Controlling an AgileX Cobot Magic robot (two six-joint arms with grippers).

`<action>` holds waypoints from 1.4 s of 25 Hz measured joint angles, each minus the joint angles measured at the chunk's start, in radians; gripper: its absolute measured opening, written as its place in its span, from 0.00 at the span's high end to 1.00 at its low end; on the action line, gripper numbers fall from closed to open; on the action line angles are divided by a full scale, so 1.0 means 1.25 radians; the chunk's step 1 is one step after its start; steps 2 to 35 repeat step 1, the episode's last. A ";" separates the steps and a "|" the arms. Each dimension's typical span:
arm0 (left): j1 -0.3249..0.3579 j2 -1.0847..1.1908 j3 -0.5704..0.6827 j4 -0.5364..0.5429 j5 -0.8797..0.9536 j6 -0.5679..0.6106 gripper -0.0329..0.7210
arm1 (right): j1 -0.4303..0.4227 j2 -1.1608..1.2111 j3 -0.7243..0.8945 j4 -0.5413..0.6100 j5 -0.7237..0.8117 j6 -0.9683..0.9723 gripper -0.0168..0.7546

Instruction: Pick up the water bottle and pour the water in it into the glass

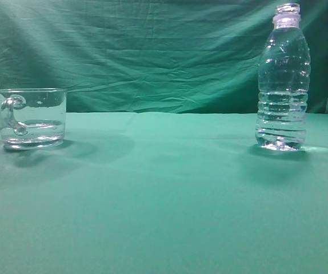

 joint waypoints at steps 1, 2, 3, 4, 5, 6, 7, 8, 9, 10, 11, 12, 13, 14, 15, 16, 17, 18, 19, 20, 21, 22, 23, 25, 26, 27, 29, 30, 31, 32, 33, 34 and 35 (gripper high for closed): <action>0.000 0.000 0.000 0.000 0.000 0.000 0.96 | 0.000 0.000 0.000 0.000 0.000 0.000 0.98; 0.000 0.000 0.000 0.000 0.000 0.000 0.96 | 0.000 0.000 0.000 0.000 0.000 0.000 0.98; 0.000 0.000 0.000 0.000 0.000 0.000 0.96 | 0.000 0.000 0.000 0.000 0.000 0.000 0.98; 0.000 0.000 0.000 0.000 0.000 0.000 0.96 | 0.000 0.000 0.000 0.000 0.000 0.000 0.98; 0.000 0.000 0.000 0.000 0.000 0.000 0.96 | 0.000 0.000 0.000 0.000 0.000 0.000 0.98; 0.000 0.000 0.000 0.000 0.000 0.000 0.96 | 0.000 0.000 0.000 0.000 0.000 0.000 0.98; 0.000 0.000 0.000 0.000 0.000 0.000 0.96 | 0.000 0.000 0.000 0.000 0.000 0.000 0.98; 0.000 0.000 0.000 0.000 0.000 0.000 0.96 | 0.000 0.000 0.000 0.000 0.000 0.000 0.98; 0.000 0.000 0.000 0.000 0.000 0.000 0.96 | 0.000 0.000 0.000 0.000 0.000 0.000 0.98; 0.000 0.000 0.000 0.000 0.000 0.000 0.96 | 0.000 0.000 0.000 0.000 0.000 0.000 0.98; 0.000 0.000 0.000 0.000 0.000 0.000 0.96 | 0.000 0.000 0.000 0.000 0.000 0.000 0.98; 0.000 0.000 0.000 0.000 0.000 0.000 0.96 | 0.000 0.000 0.000 0.000 0.000 0.000 0.98; 0.000 0.000 0.000 0.000 0.000 0.000 0.96 | 0.000 0.000 0.000 0.000 0.000 0.000 0.98; 0.000 0.000 0.000 0.000 0.000 0.000 0.96 | 0.000 0.000 0.000 0.000 0.000 0.000 0.98; 0.000 0.000 0.000 0.000 0.000 0.000 0.96 | 0.000 0.000 0.000 0.000 0.000 0.000 0.98; 0.000 0.000 0.000 0.000 0.000 0.000 0.96 | 0.000 0.000 0.000 0.000 0.000 0.000 0.98; 0.000 0.000 0.000 0.000 0.000 0.000 0.96 | 0.000 0.000 0.000 0.000 0.000 0.000 0.98; 0.000 0.000 0.000 0.000 0.000 0.000 0.96 | 0.000 0.000 0.000 0.000 0.000 0.000 0.98; 0.000 0.000 0.000 0.000 0.000 0.000 0.96 | 0.000 0.000 0.000 0.000 0.000 0.000 0.98; 0.000 0.000 0.000 0.000 0.000 0.000 0.96 | 0.000 0.000 0.000 0.000 0.000 0.000 0.98; 0.000 0.000 0.000 0.000 0.000 0.000 0.96 | 0.000 0.000 0.000 0.000 0.000 0.000 0.98; 0.000 0.000 0.000 0.000 0.000 0.000 0.96 | 0.000 0.000 0.000 0.000 0.000 0.000 0.98; 0.000 0.000 0.000 0.000 0.000 0.000 0.96 | 0.000 0.000 0.000 0.000 0.000 0.000 0.98; 0.000 0.000 0.000 0.000 0.000 0.000 0.96 | 0.000 0.000 0.000 0.000 0.000 0.000 0.98; 0.000 0.000 0.000 0.000 0.000 0.000 0.96 | 0.000 0.000 0.000 0.000 0.000 0.000 0.98; 0.000 0.000 0.000 0.000 0.000 0.000 0.96 | 0.000 0.000 0.000 0.000 0.000 0.000 0.98; 0.000 0.000 0.000 0.000 0.000 0.000 0.96 | 0.000 0.000 0.000 0.000 0.000 0.000 0.98; 0.000 0.000 0.000 0.000 0.000 0.000 0.96 | 0.000 0.000 0.000 0.000 0.000 0.000 0.98; 0.000 0.000 0.000 0.000 0.000 0.000 0.96 | 0.000 0.000 0.000 0.000 0.000 0.000 0.98; 0.000 0.000 0.000 0.000 0.000 0.000 0.96 | 0.000 0.000 0.000 0.000 0.000 0.000 0.98; 0.000 0.000 0.000 0.000 0.000 0.000 0.96 | 0.000 0.000 0.000 0.000 0.000 0.000 0.98; 0.000 0.000 0.000 0.000 0.000 0.000 0.96 | 0.000 0.000 0.000 0.000 0.000 0.000 0.98; 0.000 0.000 0.000 0.000 0.000 0.000 0.96 | 0.000 0.000 0.000 0.000 0.000 0.000 0.98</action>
